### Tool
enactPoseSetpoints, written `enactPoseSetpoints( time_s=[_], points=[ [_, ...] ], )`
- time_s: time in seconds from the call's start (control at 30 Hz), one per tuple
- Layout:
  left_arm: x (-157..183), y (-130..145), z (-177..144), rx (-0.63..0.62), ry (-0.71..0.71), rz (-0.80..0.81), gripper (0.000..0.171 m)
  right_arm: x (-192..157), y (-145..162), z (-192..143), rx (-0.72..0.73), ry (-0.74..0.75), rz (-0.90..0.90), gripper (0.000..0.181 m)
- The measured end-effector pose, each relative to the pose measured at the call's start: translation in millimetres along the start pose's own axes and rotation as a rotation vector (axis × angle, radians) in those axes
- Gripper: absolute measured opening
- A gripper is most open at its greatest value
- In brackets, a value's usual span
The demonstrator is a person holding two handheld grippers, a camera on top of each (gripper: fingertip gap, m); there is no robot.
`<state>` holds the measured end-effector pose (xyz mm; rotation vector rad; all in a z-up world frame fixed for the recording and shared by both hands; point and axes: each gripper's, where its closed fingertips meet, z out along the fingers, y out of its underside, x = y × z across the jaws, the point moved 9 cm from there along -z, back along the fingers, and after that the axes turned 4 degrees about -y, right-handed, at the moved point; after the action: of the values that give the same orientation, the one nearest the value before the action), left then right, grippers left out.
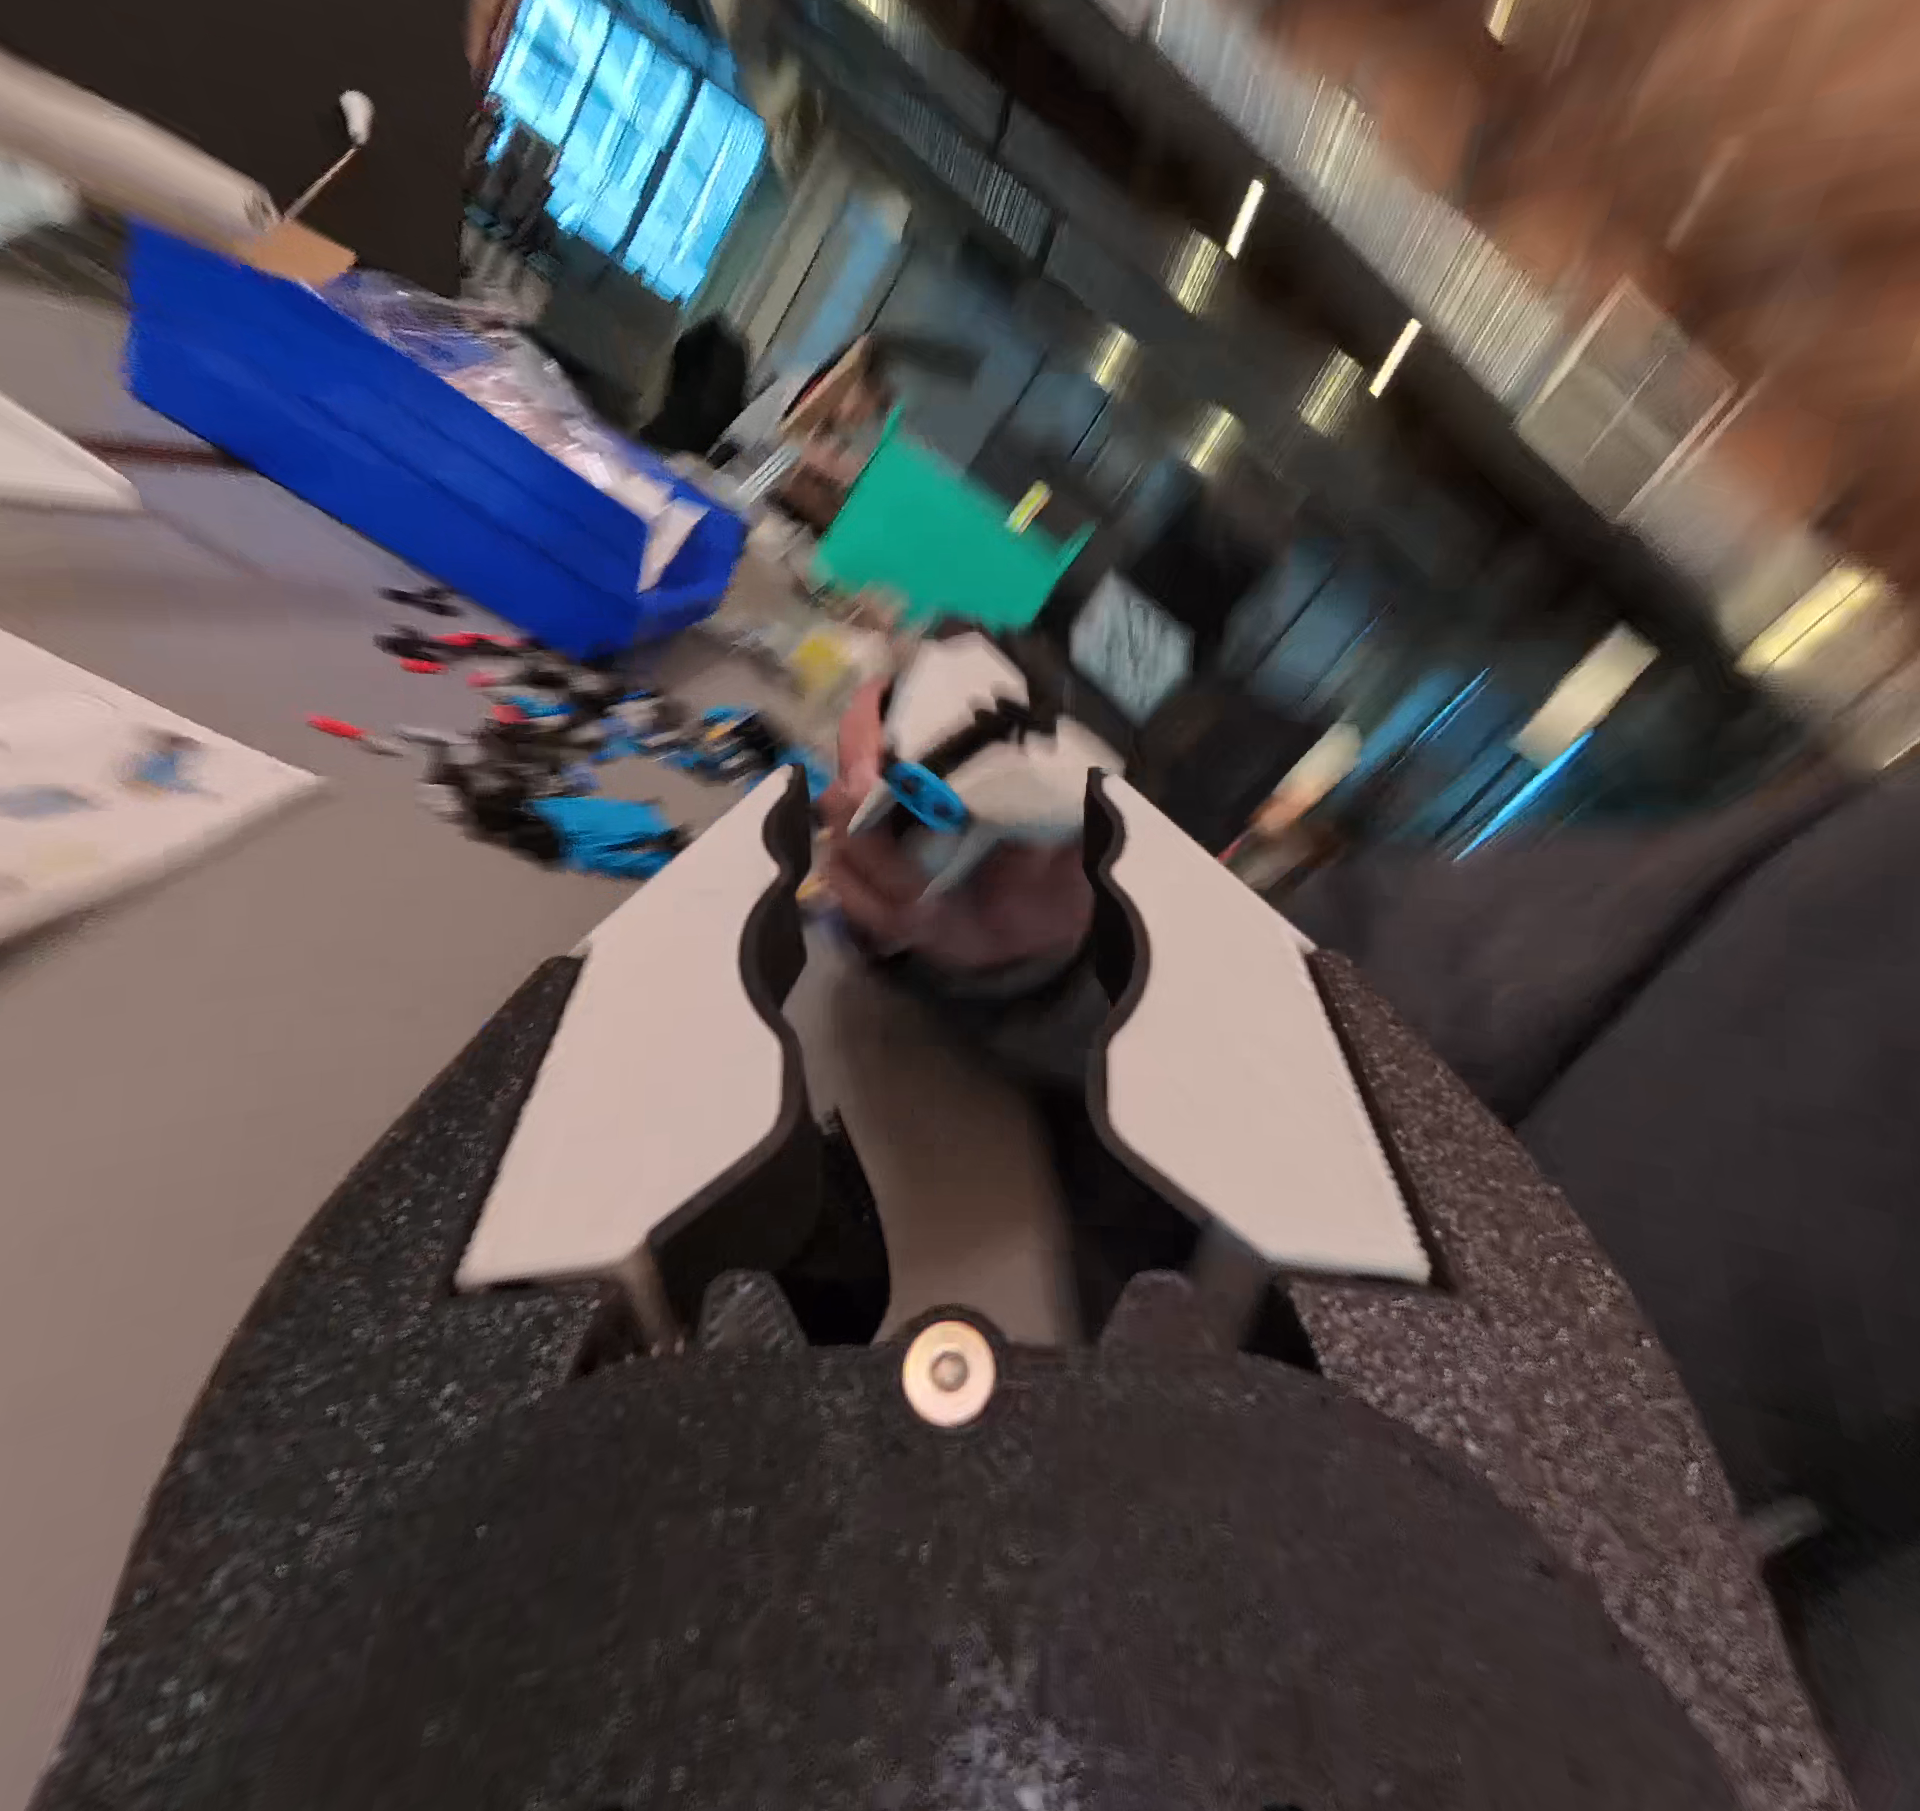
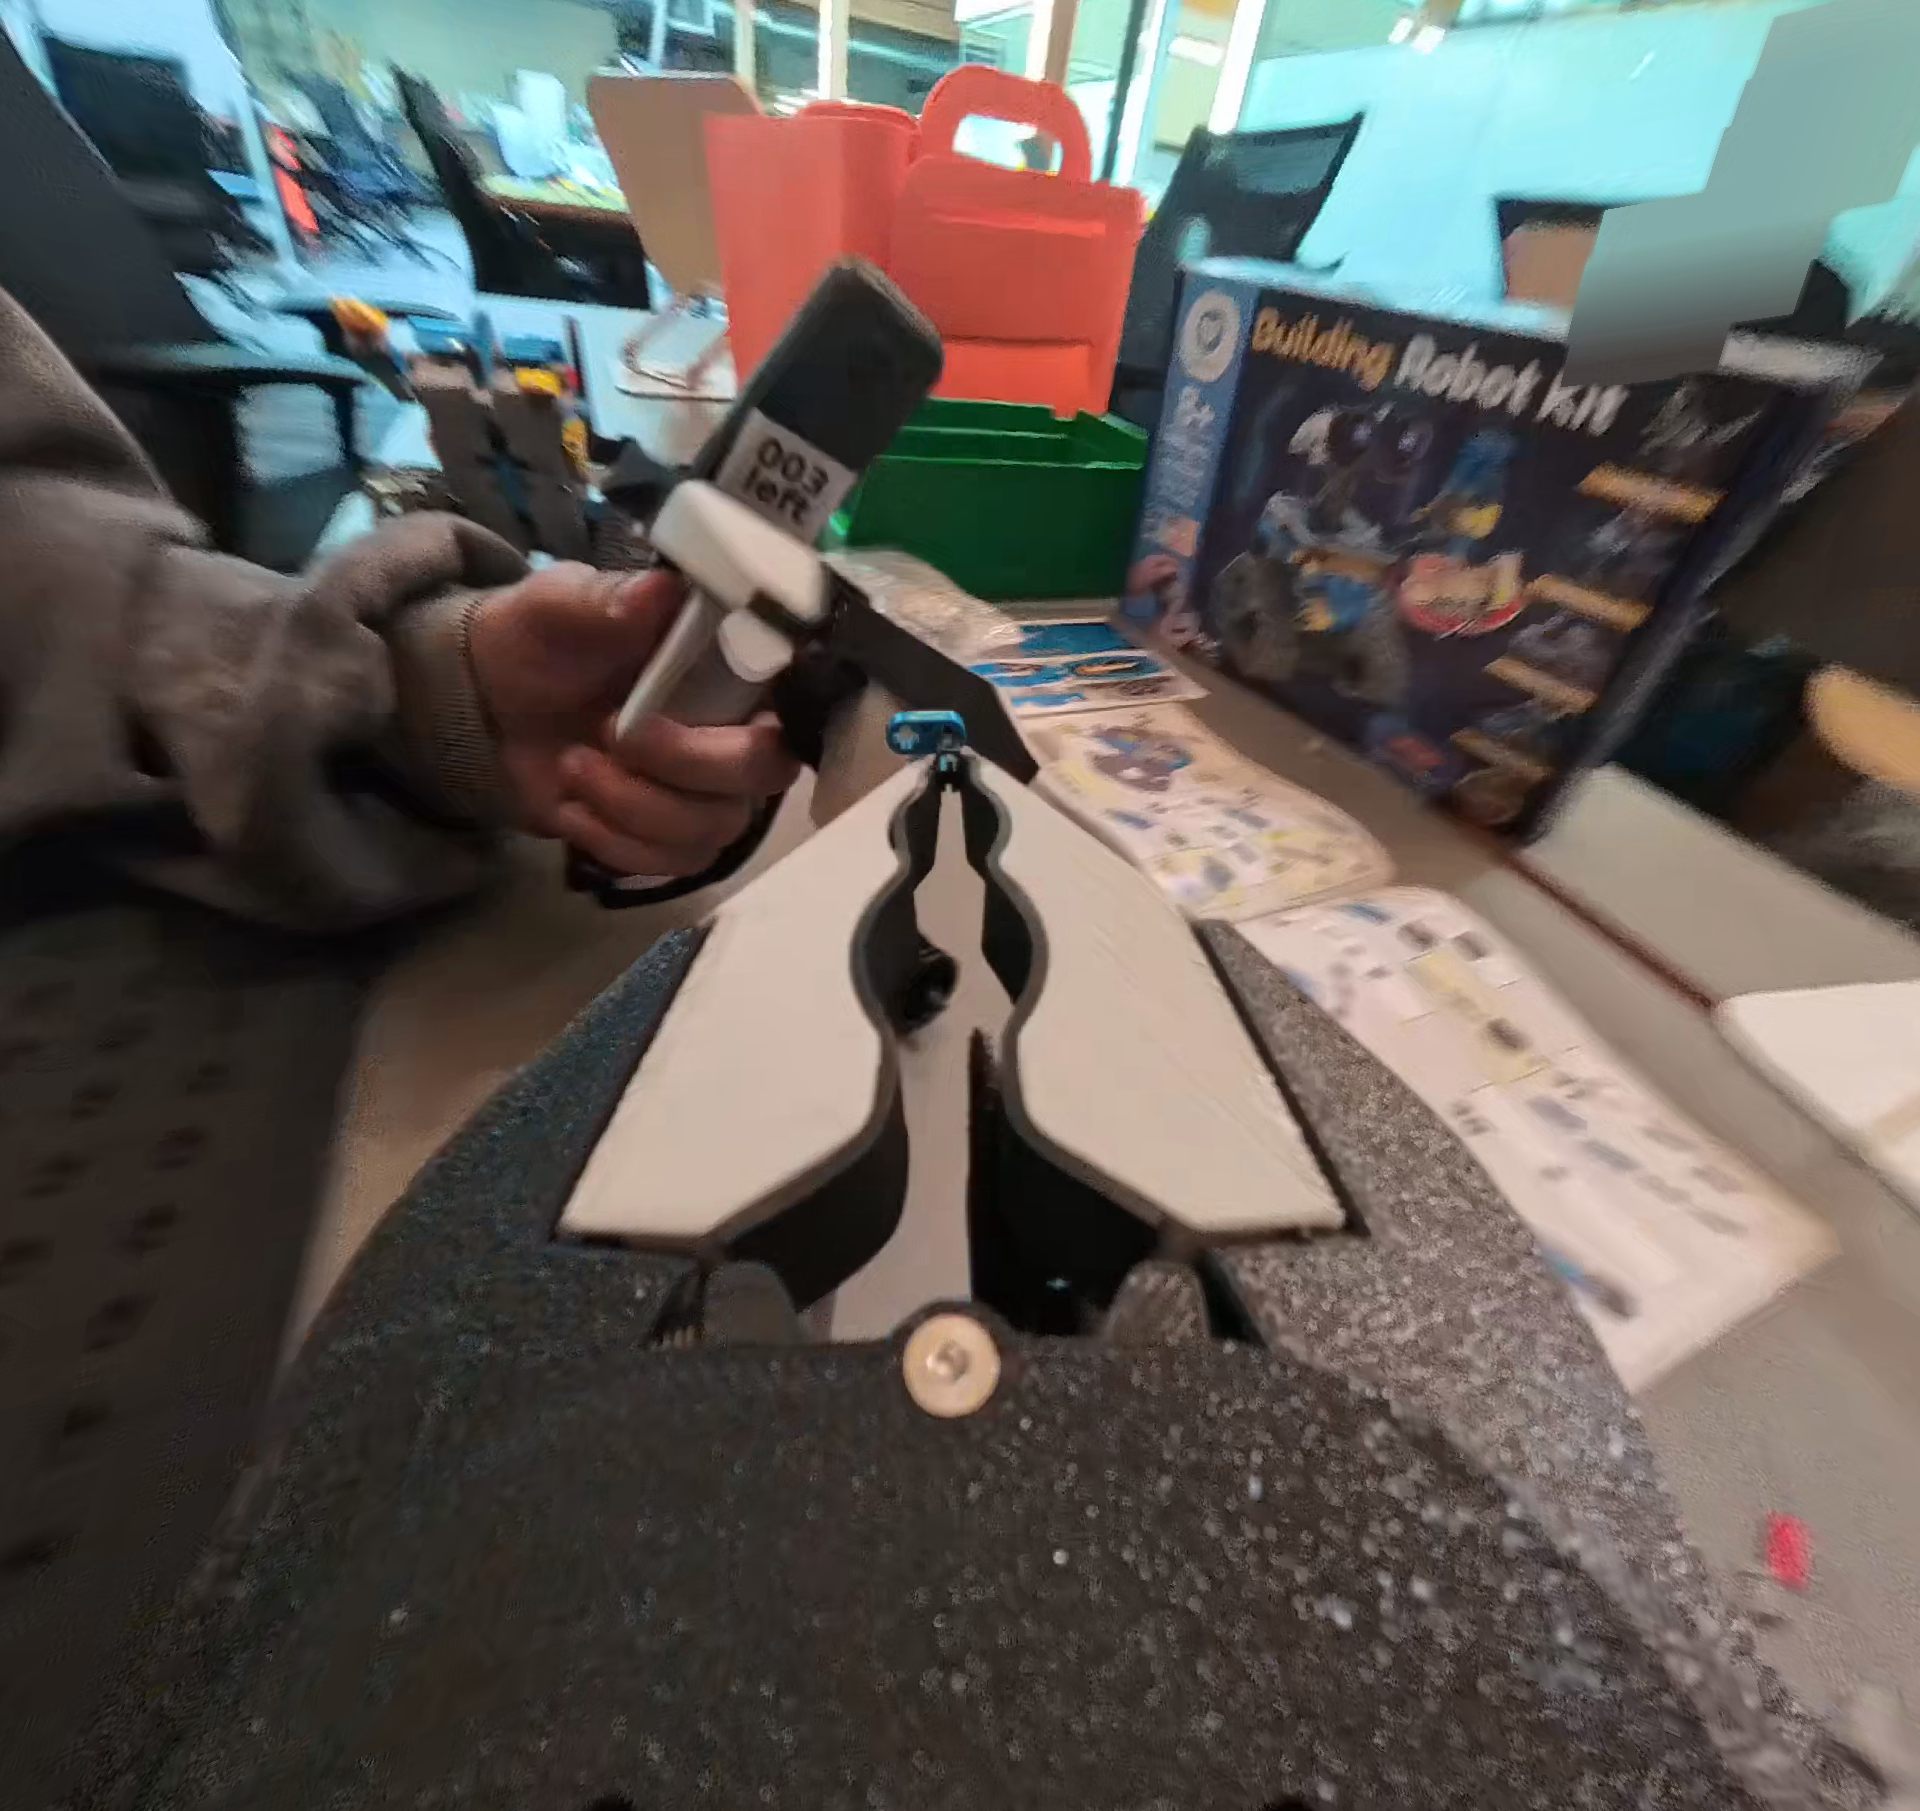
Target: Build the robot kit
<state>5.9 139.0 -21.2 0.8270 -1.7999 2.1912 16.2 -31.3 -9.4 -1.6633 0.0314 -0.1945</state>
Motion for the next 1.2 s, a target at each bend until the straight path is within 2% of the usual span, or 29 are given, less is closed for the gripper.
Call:
enactPoseSetpoints(
  time_s=[0.1, 0.2, 0.27, 0.3, 0.37, 0.47, 0.57, 0.63, 0.7, 0.8, 0.87, 1.03, 1.2],
  points=[
    [8, 11, 1, -0.113, -0.163, 0.312, 0.051, 13, 13, 2, -0.072, -0.086, 0.184, 0.004],
    [8, 19, 4, -0.219, -0.369, 0.575, 0.043, 17, 15, -1, -0.121, -0.078, 0.16, 0.004],
    [9, 26, 8, -0.277, -0.44, 0.709, 0.036, 15, 14, -2, -0.129, -0.106, 0.158, 0.004],
    [11, 30, 10, -0.289, -0.432, 0.741, 0.035, 13, 15, -1, -0.137, -0.133, 0.156, 0.004],
    [18, 33, 11, -0.255, -0.345, 0.682, 0.026, 9, 15, -1, -0.128, -0.185, 0.117, 0.004],
    [24, 24, 7, -0.209, -0.158, 0.484, 0.026, 4, 13, -4, -0.077, -0.25, 0.047, 0.004],
    [29, 22, 4, -0.185, -0.08, 0.458, 0.03, 1, 10, -7, -0.031, -0.355, 0.106, 0.004],
    [32, 25, 5, -0.195, -0.081, 0.503, 0.029, -2, 11, -7, -0.038, -0.397, 0.111, 0.004],
    [32, 29, 6, -0.224, -0.095, 0.522, 0.021, -4, 13, -5, -0.054, -0.423, 0.122, 0.004],
    [28, 30, 7, -0.256, -0.118, 0.524, 0.018, -3, 16, -4, -0.083, -0.415, 0.113, 0.004],
    [23, 34, 9, -0.308, -0.15, 0.538, 0.017, -2, 20, -4, -0.132, -0.393, 0.086, 0.004],
    [17, 54, 9, -0.49, -0.212, 0.694, 0.014, -8, 36, 2, -0.313, -0.381, 0.017, 0.004],
    [16, 61, 12, -0.548, -0.266, 0.743, 0.013, -7, 41, 5, -0.356, -0.381, 0.049, 0.003]
  ],
)
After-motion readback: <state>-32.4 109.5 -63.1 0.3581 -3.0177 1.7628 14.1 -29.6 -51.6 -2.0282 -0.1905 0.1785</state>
